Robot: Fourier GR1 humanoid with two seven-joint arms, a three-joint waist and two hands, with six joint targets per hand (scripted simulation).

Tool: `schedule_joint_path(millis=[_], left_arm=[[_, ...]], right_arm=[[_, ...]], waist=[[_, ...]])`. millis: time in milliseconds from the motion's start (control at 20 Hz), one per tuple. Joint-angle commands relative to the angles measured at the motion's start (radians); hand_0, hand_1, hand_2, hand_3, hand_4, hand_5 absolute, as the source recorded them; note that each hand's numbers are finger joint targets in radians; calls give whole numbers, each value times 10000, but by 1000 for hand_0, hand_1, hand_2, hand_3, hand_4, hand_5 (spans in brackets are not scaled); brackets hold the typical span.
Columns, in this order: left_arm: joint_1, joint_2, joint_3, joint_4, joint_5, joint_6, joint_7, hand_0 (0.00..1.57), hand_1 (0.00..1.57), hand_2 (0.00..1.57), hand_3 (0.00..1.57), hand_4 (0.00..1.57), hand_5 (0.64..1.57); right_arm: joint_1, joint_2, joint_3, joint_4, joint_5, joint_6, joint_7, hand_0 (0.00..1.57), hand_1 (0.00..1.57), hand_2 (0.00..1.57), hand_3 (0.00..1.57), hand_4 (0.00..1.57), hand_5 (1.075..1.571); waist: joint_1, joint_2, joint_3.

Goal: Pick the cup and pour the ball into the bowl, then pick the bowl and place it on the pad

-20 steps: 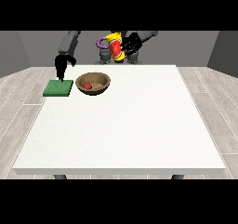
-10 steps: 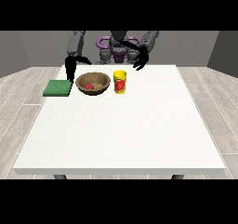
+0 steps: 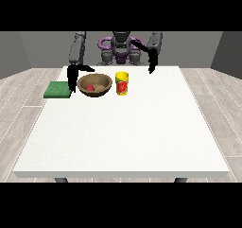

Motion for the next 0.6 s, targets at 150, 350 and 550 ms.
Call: schedule_joint_path(millis=[150, 350, 550], left_arm=[[522, 89, -265, -1032, 120, -788, -296, 0, 0, 0, 0, 0, 751], [-55, 344, 107, -991, 138, -736, -18, 0, 0, 0, 0, 0, 753], [-192, 430, 186, -967, 233, -943, -292, 0, 0, 0, 0, 0, 749]], right_arm=[[394, 350, -313, 1255, -23, -197, -1815, 0, 0, 0, 0, 0, 1569], [655, 501, -606, 1717, -427, -574, -476, 1349, 1349, 1174, 0, 596, 1542], [68, -13, -883, 1603, -603, -872, -127, 1571, 1571, 1571, 1089, 820, 1548]], waist=[[1057, 627, 7], [838, 751, 5], [895, 1050, -1]])
